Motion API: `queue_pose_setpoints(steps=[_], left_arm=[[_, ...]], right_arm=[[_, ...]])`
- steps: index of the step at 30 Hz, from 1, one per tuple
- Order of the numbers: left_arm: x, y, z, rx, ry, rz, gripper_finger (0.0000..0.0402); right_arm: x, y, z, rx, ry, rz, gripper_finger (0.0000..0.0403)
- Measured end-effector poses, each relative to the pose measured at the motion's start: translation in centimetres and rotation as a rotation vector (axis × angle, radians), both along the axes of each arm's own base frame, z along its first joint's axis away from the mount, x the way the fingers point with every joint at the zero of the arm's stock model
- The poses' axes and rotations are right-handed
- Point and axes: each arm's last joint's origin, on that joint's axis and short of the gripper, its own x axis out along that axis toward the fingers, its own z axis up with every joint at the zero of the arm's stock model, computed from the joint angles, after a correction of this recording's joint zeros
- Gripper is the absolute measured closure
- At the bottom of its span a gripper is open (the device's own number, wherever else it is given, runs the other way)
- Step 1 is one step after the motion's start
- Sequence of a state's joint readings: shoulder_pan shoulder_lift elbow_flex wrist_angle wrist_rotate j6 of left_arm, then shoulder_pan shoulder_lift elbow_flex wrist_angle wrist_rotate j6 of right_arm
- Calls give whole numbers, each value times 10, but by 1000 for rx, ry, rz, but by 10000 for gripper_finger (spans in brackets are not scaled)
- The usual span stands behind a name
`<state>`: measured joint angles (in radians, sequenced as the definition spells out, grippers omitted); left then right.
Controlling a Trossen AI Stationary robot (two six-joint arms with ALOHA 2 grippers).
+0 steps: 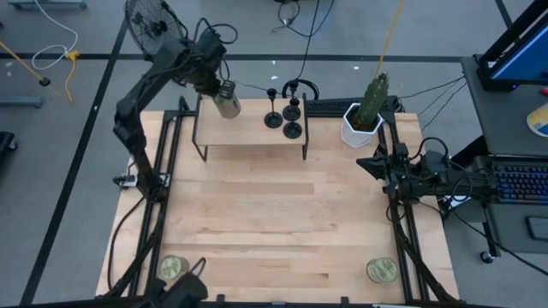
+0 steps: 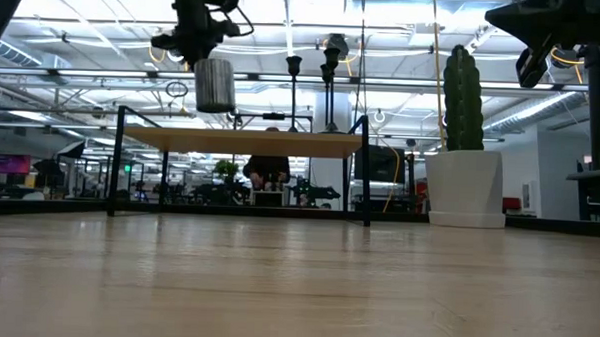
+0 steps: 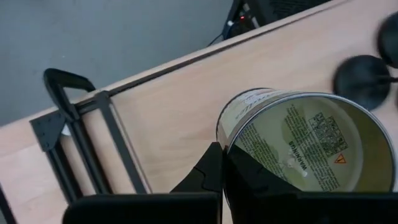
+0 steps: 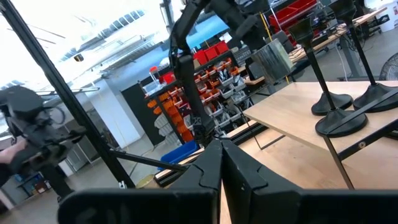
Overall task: Pick & Place candle stick holders
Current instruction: Put the top silver scented candle can on the shelf
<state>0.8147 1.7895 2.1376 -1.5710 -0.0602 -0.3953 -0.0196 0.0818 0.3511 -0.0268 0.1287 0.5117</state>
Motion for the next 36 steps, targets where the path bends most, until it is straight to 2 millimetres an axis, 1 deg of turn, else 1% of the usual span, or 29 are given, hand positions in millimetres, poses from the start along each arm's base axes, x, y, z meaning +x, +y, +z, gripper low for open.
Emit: queue_pose_setpoints(steps=[4,11,14,19,23,26,29,36], left_arm=[[-5,13,-6,-14,15,38,401],[-15,24,-9,13,57,88,401],[-18,27,-14,-5,74,92,401],[-22,33,-34,-64,136,83,401],[-26,37,-44,-89,160,85,401],[-30,39,-48,-91,163,94,402],[-30,38,-45,-62,147,95,402],[-29,39,-52,-66,145,82,401]], right_arm=[[0,0,0,0,0,0,403],[0,0,0,0,0,2,403],[0,0,0,0,0,2,403],[0,0,0,0,0,2,403],[0,0,0,0,0,2,403],[0,0,0,0,0,2,403],[0,0,0,0,0,2,403],[0,0,0,0,0,2,403]])
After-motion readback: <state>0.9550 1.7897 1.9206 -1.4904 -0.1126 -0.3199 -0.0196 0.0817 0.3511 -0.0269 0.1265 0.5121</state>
